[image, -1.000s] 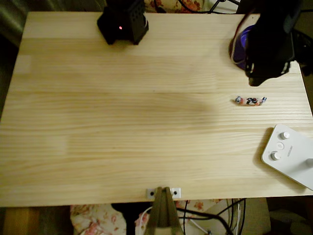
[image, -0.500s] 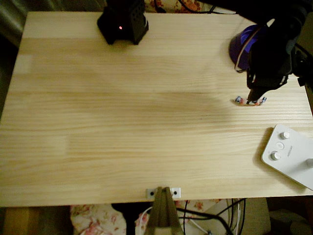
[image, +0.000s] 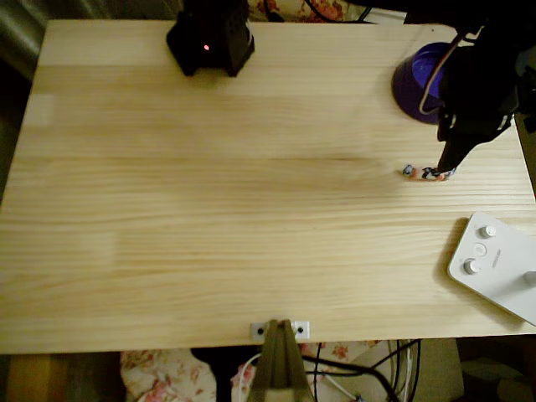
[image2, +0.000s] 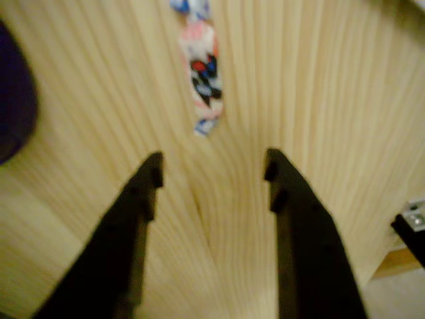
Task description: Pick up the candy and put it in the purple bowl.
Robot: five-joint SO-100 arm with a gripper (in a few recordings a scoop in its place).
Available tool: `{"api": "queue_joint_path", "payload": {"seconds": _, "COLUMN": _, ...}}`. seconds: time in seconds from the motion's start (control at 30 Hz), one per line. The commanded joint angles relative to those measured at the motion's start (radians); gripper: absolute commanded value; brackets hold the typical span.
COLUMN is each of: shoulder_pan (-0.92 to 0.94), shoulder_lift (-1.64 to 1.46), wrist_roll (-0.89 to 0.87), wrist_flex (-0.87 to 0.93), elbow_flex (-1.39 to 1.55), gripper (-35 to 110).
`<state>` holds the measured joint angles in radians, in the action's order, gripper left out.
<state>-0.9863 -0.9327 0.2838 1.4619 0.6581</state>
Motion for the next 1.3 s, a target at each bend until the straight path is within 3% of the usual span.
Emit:
{"api": "queue_joint_path", "payload": {"seconds": 0.0, "shoulder_pan": -0.021, "shoulder_lift": -0.015, "wrist_roll": -0.002, "wrist_flex": 0.021, "elbow_flex": -0.101, "gripper": 22}}
{"api": "queue_joint_path", "payload": {"seconds": 1.27, "shoulder_pan": 0.035, "shoulder_lift": 0.241, "wrist_roll": -0.048, "wrist_flex": 0.021, "elbow_flex": -0.288, "gripper": 18}}
